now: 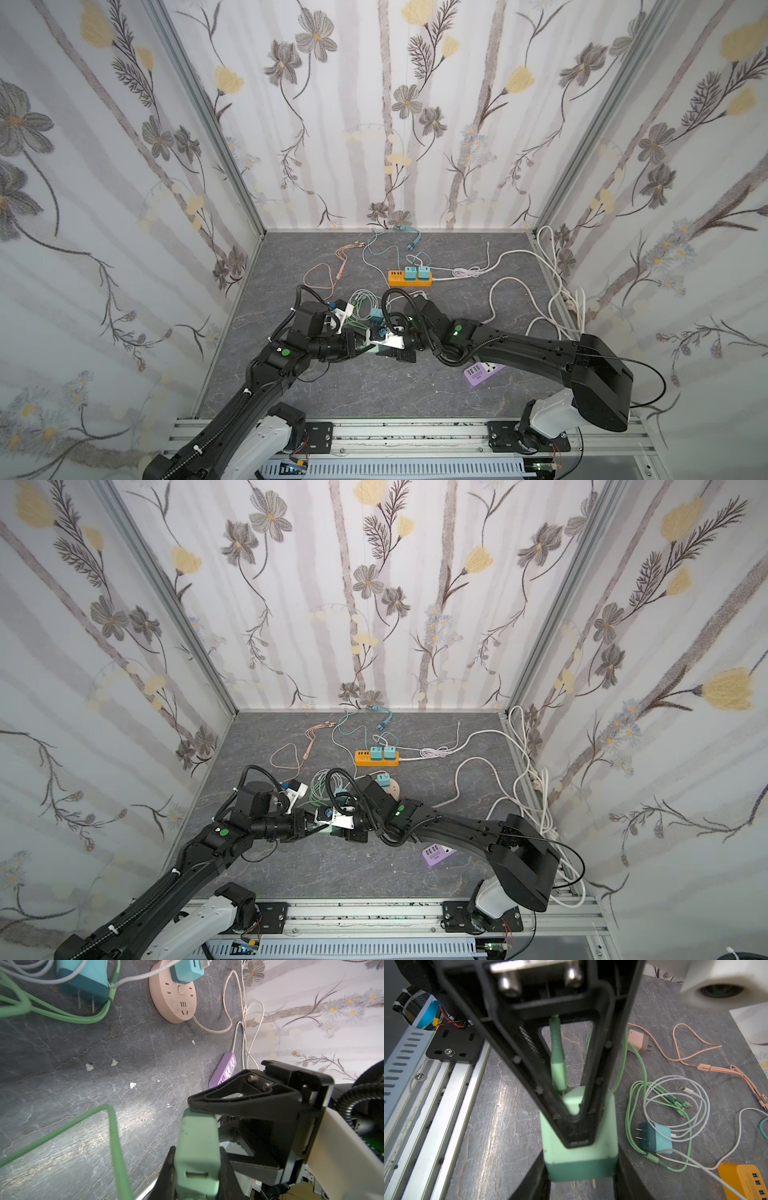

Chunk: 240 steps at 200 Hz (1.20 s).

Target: Insert the plug

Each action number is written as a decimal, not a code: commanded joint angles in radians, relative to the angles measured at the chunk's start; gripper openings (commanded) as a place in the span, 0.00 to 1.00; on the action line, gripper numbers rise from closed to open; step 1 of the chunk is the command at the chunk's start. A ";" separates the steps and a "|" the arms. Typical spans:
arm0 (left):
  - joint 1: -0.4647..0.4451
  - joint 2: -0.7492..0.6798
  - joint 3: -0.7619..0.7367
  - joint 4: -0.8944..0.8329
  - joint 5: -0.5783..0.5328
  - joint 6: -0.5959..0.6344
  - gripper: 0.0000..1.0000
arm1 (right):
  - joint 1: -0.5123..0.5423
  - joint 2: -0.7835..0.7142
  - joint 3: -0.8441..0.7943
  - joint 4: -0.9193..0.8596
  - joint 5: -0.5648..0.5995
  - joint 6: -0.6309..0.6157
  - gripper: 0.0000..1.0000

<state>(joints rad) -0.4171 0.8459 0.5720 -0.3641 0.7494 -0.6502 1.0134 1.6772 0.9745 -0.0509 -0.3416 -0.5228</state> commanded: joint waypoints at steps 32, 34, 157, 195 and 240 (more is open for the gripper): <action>0.006 -0.027 0.139 -0.100 -0.111 -0.005 0.00 | -0.033 -0.013 -0.059 0.203 -0.057 0.096 0.75; 0.007 -0.027 0.150 -0.111 -0.114 -0.004 0.00 | -0.035 -0.013 -0.068 0.219 -0.055 0.101 0.76; 0.038 0.200 1.052 -0.469 -0.014 0.086 0.00 | -0.102 0.198 -0.094 0.575 0.021 0.233 0.82; 0.039 0.280 1.279 -0.465 0.068 0.067 0.00 | -0.102 0.245 -0.088 0.661 0.097 0.261 0.82; 0.040 0.363 1.504 -0.538 0.102 0.088 0.00 | -0.103 0.274 -0.060 0.754 0.182 0.319 0.83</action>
<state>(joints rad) -0.3794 1.1866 2.0026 -0.8661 0.8135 -0.5831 0.9104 1.9396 0.8886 0.5842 -0.2127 -0.2481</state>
